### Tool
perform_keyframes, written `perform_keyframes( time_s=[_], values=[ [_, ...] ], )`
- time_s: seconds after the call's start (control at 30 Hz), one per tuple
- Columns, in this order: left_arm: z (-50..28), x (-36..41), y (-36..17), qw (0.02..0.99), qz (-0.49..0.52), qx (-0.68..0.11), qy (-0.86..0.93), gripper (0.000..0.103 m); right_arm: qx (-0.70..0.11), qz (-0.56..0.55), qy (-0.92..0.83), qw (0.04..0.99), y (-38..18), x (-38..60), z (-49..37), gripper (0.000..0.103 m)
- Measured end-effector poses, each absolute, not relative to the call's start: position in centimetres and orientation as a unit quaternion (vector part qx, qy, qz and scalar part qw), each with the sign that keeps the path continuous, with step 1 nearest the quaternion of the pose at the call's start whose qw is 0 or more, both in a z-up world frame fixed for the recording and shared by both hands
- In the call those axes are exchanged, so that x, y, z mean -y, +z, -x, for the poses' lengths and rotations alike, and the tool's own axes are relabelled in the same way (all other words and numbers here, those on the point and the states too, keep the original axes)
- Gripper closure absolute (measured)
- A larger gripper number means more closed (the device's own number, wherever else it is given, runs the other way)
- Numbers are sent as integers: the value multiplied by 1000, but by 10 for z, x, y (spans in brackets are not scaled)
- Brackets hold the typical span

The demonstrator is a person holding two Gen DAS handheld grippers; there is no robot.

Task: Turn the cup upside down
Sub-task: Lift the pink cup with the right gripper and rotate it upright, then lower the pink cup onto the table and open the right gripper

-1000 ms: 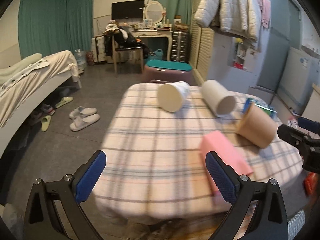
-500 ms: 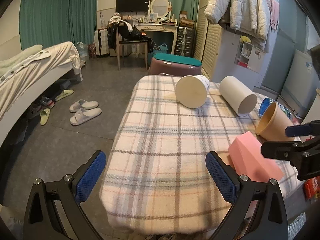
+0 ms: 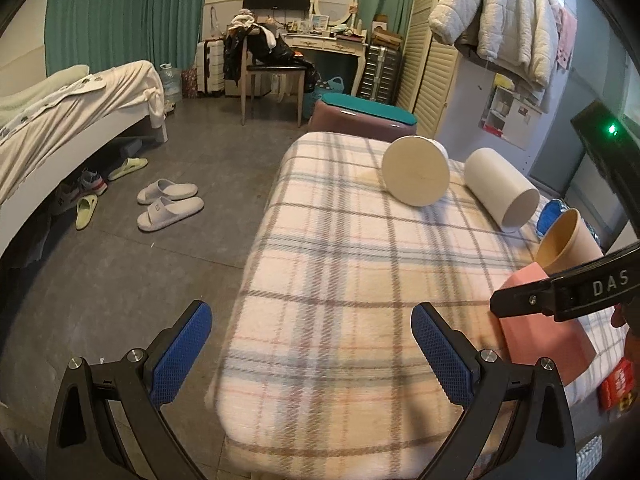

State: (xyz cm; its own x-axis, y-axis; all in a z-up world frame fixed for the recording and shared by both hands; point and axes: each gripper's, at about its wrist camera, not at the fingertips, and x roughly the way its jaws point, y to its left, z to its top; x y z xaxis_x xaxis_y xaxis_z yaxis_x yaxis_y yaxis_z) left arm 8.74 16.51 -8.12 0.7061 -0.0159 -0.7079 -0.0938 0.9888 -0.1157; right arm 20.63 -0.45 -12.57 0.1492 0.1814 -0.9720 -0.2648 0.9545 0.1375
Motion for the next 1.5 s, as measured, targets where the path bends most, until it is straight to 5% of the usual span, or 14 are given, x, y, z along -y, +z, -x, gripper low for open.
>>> perform_keyframes(
  time_s=[0.2, 0.53, 0.97, 1.5],
  values=[
    [-87, -168, -83, 919, 74, -386, 24, 0, -640, 25, 153, 752, -130, 4, -209, 48],
    [-83, -164, -80, 921, 73, -382, 25, 0, -580, 30, 179, 794, -86, 13, -195, 49],
    [-74, -150, -73, 923, 67, -378, 30, 0, -373, 89, 162, 909, -57, 20, -162, 50],
    [-83, -141, -72, 922, 66, -380, 30, 0, -373, 95, 172, 907, -77, 14, -179, 50]
  ],
)
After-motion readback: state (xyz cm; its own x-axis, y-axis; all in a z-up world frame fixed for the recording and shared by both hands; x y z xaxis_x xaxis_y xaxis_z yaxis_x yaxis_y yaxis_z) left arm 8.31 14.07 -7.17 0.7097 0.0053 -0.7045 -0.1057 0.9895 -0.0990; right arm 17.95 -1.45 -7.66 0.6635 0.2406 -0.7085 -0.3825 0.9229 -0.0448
